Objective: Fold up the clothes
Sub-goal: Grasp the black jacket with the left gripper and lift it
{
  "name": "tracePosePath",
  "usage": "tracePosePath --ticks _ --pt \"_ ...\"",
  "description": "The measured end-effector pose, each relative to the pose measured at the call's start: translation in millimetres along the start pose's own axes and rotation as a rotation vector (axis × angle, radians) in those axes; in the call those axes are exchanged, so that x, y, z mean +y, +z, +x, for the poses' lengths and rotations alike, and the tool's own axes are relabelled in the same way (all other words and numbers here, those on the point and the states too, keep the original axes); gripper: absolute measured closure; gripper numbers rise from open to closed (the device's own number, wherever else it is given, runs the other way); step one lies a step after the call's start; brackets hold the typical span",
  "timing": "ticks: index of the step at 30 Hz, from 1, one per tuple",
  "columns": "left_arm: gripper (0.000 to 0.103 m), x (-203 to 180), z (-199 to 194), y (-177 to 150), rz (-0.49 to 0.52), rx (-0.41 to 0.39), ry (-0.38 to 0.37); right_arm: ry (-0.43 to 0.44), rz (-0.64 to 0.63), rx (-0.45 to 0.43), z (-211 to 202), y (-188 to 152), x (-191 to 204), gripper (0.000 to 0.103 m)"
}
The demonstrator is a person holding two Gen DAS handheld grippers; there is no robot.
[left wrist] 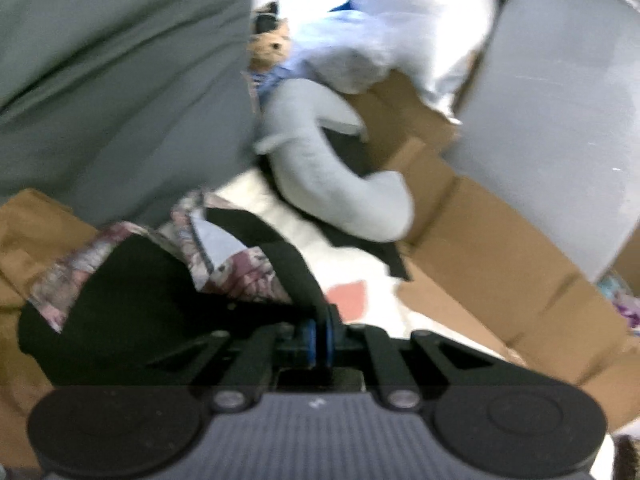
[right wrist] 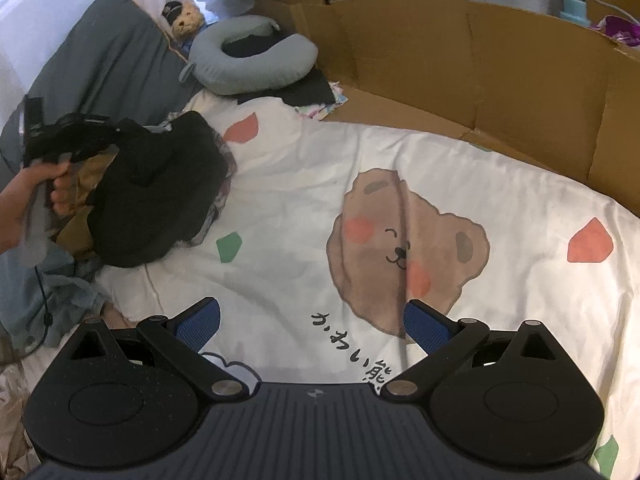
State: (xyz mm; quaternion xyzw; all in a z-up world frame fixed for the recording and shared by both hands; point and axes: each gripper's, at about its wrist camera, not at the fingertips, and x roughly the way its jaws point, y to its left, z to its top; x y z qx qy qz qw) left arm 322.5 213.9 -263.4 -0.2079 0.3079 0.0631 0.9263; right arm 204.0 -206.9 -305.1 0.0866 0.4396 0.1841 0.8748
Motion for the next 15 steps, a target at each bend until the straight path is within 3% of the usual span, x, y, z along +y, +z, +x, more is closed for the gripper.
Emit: tracePosePath --ticks 15 --pt "0.099 -66.0 -18.1 -82.4 -0.055 0.076 -0.226 0.013 0.068 0.005 2.5 0.8 -9.3 0.002"
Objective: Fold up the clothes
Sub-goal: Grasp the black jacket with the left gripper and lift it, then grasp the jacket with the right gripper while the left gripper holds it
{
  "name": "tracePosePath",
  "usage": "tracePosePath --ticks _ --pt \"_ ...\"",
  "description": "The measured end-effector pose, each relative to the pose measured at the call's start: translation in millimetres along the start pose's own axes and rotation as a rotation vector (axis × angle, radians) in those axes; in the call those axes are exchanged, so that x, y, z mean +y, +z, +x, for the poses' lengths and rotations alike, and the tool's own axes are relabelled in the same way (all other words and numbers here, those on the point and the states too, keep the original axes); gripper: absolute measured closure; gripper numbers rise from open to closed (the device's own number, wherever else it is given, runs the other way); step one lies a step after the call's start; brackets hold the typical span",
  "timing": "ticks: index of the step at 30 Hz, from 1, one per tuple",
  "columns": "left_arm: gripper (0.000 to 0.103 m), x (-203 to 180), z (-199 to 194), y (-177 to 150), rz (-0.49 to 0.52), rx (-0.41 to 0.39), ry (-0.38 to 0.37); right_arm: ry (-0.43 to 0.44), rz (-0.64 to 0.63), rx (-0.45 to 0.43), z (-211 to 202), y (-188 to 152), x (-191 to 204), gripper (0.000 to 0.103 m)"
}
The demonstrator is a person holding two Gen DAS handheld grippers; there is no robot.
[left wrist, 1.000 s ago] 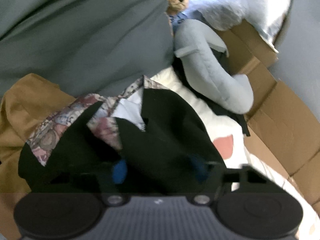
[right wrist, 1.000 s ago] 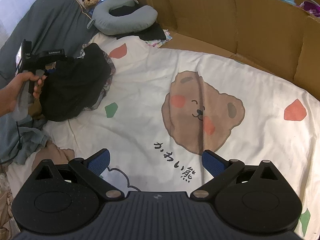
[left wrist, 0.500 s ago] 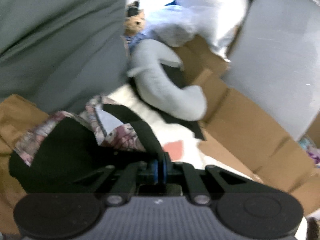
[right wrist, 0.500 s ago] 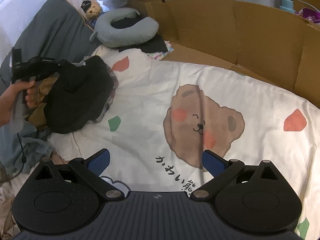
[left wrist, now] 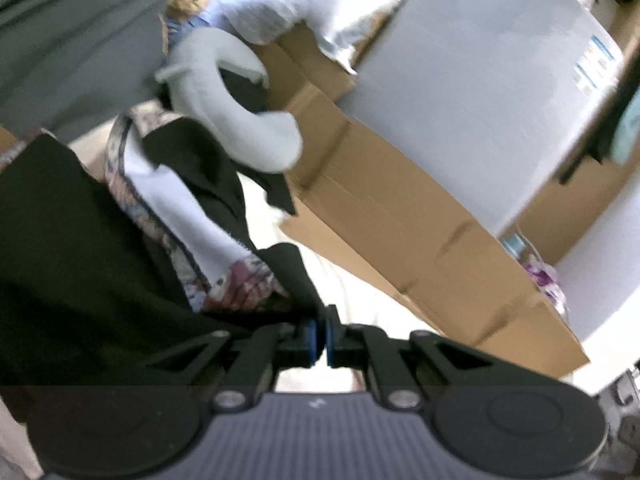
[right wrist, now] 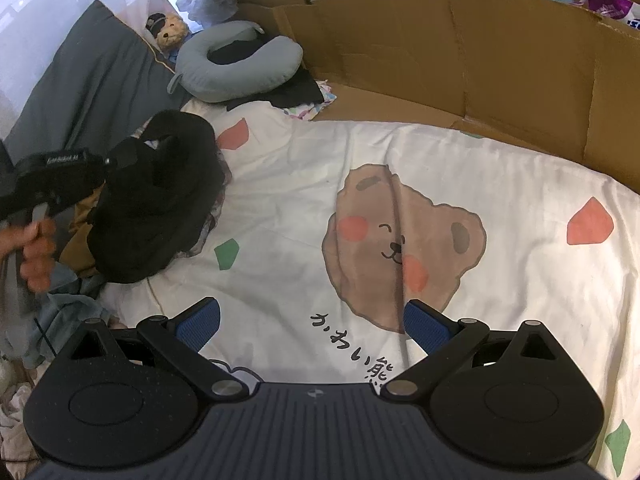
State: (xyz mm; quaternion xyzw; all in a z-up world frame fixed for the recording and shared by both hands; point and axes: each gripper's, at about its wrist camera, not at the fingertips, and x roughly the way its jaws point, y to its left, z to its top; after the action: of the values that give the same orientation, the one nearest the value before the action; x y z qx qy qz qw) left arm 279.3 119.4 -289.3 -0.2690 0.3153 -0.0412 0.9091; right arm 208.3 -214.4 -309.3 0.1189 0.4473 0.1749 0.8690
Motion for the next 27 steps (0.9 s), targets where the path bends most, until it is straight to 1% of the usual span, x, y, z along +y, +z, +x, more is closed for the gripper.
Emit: tracePosePath --ticks 7,13,18,24,27 --pt "0.099 -21.4 9.6 -42.1 -0.004 0.047 -0.067 0.001 0.024 0.0 0.5 -0.9 -4.2 0.002" --pt "0.099 -41.9 25.9 -82.4 -0.009 0.111 -0.161 0.017 0.063 0.005 1.3 -2.3 -9.0 0.002" --pt "0.099 -49.1 40.4 -113.5 -0.03 0.178 -0.183 0.039 0.108 0.014 2.4 -3.7 -13.4 0.002" --pt "0.099 -58.2 45.7 -130.2 0.008 0.24 -0.203 0.1 0.204 0.05 10.2 -10.6 -22.7 0.002" --pt "0.099 -62.3 40.7 -139.5 0.049 0.276 -0.226 0.186 0.317 0.091 21.3 -18.1 -31.4 0.002"
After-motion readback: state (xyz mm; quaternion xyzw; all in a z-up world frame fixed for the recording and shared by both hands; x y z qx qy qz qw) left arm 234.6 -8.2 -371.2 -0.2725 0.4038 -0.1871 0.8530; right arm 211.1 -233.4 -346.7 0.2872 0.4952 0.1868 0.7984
